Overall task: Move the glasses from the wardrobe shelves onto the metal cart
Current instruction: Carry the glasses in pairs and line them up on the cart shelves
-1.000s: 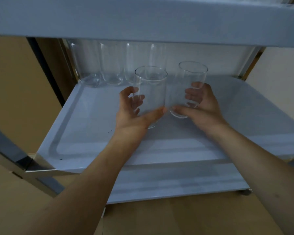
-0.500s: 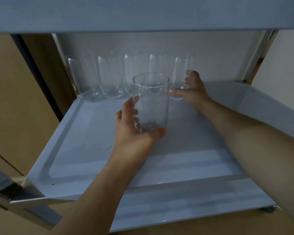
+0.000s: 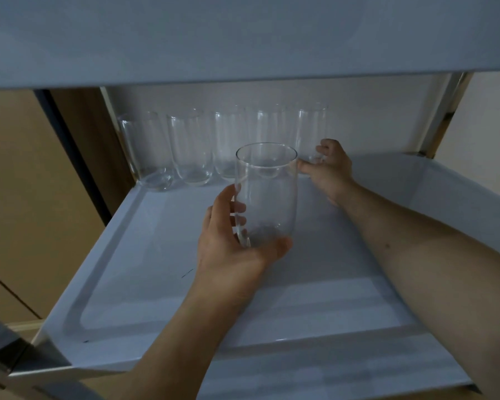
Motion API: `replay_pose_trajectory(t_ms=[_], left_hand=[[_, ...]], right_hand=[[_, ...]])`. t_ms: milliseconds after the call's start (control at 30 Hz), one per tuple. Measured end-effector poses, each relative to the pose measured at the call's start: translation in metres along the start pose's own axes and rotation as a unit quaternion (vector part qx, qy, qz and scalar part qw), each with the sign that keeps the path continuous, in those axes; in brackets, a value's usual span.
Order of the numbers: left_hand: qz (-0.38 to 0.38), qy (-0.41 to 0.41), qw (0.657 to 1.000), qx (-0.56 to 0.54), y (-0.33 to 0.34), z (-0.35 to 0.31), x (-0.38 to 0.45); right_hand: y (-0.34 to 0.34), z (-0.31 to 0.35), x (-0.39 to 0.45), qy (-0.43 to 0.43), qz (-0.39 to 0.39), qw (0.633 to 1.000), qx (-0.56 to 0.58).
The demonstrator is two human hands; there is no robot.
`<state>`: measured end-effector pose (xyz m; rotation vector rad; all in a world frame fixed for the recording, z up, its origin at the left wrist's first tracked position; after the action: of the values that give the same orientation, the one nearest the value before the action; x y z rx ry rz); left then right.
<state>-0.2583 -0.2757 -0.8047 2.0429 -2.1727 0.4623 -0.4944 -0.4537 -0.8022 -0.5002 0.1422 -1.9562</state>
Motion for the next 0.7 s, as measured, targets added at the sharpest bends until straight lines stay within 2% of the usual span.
replay_pose_trajectory(t_ms=[300, 400, 500, 567, 633, 700], left_hand=[[0.005, -0.032, 0.999, -0.034, -0.001, 0.002, 0.000], [0.011, -0.034, 0.999, -0.034, 0.000, 0.004, 0.001], [0.004, -0.047, 0.998, -0.034, 0.001, 0.006, 0.003], [0.009, -0.050, 0.998, -0.031, 0.001, 0.006, 0.002], [0.017, -0.042, 0.999, -0.021, 0.001, 0.004, 0.001], [0.028, -0.036, 0.999, 0.008, 0.001, 0.002, 0.000]], right_hand=[[-0.009, 0.014, -0.011, 0.010, -0.001, 0.992, -0.125], [-0.029, 0.028, -0.036, -0.018, -0.007, 0.995, -0.093], [-0.043, 0.049, -0.079, -0.071, 0.104, 0.990, 0.058], [-0.047, 0.065, -0.112, -0.093, 0.194, 0.963, 0.165], [-0.042, 0.076, -0.139, -0.108, 0.258, 0.945, 0.167], [-0.030, 0.080, -0.153, -0.121, 0.295, 0.941, 0.112]])
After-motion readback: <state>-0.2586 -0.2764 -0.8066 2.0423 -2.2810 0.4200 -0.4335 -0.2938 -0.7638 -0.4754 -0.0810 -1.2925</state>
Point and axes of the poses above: each hand's wrist, its own x-axis towards the middle knuckle, its own y-axis out of the palm, z = x × y, the point moved 3 cm from there along x, towards the middle knuckle, and after that the axes turned 6 degrees about z, right-handed, at the moved point
